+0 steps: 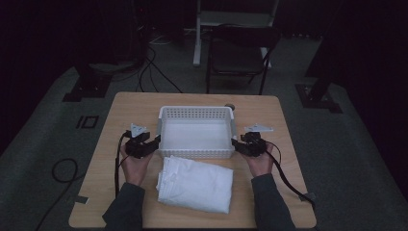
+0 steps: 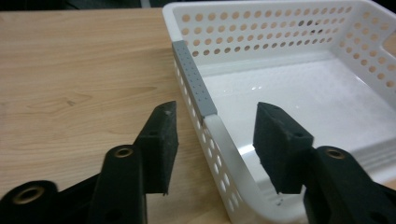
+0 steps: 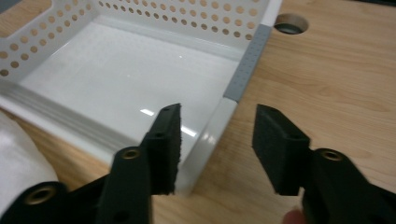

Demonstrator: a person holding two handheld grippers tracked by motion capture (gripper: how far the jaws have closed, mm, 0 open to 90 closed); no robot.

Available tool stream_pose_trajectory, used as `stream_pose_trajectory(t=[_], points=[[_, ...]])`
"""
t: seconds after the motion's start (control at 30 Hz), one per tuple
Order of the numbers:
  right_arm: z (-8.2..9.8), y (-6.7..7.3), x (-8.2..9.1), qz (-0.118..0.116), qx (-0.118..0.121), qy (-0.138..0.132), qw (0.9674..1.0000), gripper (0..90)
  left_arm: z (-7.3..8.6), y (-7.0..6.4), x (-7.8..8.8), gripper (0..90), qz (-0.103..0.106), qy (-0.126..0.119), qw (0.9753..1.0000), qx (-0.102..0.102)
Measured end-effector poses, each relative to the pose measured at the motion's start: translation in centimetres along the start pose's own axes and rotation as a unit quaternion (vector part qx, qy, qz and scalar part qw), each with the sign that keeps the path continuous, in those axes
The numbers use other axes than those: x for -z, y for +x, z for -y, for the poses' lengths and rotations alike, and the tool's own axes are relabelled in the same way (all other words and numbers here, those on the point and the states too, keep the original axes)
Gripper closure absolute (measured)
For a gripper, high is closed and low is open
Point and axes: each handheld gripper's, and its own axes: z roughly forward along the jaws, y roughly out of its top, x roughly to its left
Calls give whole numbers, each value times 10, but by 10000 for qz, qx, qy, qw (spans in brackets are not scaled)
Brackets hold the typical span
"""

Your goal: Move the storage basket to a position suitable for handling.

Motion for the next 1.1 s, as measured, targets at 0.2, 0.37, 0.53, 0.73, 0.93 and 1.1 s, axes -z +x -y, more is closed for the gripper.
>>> stream_pose_trajectory(t=[0.2,0.37,0.53,0.73,0.93,1.1], points=[[10,5,23,-16,176,-37,9998,460,10,-16,17,435,159,-11,9996,-246],[20,11,36,-98,247,-8,9996,423,18,-29,27,423,396,47,9988,-298],[37,19,48,-24,122,-110,9999,326,29,-37,39,408,587,103,9977,-337],[58,39,58,-253,340,-42,9991,296,42,-45,56,398,714,78,9968,-344],[77,62,58,-535,586,93,9968,285,59,-58,64,397,801,137,9959,-409],[92,80,54,-751,811,342,9933,268,72,-65,59,401,758,372,9948,-568]])
